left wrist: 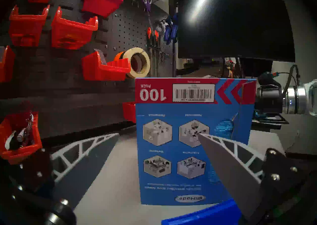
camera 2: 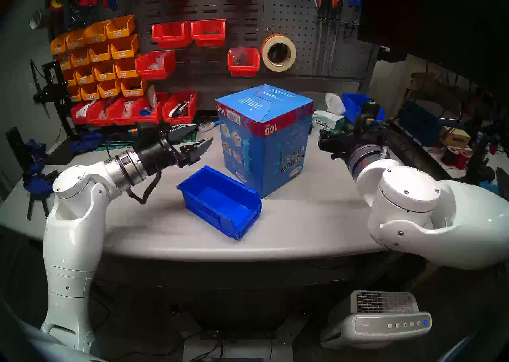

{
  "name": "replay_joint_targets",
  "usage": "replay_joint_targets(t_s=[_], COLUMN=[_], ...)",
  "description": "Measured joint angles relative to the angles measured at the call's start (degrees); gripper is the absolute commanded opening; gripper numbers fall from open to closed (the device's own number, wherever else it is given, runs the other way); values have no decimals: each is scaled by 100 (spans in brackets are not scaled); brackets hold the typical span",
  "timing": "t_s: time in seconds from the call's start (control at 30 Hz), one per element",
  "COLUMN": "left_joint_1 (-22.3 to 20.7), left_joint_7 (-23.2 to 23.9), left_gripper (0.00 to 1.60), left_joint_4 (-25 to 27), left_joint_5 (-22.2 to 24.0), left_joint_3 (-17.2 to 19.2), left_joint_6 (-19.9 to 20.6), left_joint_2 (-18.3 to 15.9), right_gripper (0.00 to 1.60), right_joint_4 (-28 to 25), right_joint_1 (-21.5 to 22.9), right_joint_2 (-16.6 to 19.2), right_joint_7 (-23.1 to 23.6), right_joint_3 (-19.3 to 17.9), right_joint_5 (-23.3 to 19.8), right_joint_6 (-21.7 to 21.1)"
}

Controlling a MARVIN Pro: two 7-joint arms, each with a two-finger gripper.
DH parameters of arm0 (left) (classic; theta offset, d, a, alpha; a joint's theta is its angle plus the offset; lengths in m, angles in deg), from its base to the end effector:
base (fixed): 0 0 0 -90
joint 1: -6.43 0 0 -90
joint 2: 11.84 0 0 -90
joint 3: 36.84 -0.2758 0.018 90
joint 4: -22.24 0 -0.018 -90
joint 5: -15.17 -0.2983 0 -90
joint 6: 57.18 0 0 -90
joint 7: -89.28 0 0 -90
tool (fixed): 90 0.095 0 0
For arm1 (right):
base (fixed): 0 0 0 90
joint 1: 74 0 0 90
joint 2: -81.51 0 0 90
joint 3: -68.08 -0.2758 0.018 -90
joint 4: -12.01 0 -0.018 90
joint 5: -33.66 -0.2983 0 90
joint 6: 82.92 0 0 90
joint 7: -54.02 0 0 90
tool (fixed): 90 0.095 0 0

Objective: Take out a shop towel

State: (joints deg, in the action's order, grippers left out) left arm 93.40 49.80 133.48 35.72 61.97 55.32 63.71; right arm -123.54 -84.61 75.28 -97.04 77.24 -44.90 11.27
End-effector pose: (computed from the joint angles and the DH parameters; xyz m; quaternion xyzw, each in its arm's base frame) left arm 0.3687 0.0189 -0.1415 0.6099 -0.2791 0.6722 0.3134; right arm 0.3255 -0.0631 -0.0945 0.7507 -0.0168 0.6553 0.0819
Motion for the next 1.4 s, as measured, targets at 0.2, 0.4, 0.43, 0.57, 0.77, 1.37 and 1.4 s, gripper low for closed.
replay_joint_targets(t_s=[0.2,0.4,0.43,0.57,0.77,1.37,1.4], left_joint_1=[15,27,27,25,15,31,34], left_joint_7=[45,80,81,81,55,-217,-227], left_gripper=[160,160,160,160,160,160,160], left_joint_4=[37,90,96,129,181,251,251], left_joint_5=[-3,-14,-15,-20,-27,-46,-46], left_joint_3=[-223,-504,-530,-645,-724,-559,-550], left_joint_6=[110,234,248,313,367,362,362], left_joint_2=[61,134,142,184,227,254,254], right_gripper=[160,160,160,160,160,160,160], right_joint_4=[316,671,712,939,1225,2010,2038], right_joint_1=[36,87,93,133,192,419,430], right_joint_2=[2,4,4,5,6,8,8], right_joint_7=[93,281,310,492,821,2263,2321], right_joint_3=[-19,-47,-51,-76,-114,-280,-286], right_joint_5=[-48,-91,-96,-114,-141,-128,-112], right_joint_6=[-80,-182,-196,-277,-400,-965,-1008])
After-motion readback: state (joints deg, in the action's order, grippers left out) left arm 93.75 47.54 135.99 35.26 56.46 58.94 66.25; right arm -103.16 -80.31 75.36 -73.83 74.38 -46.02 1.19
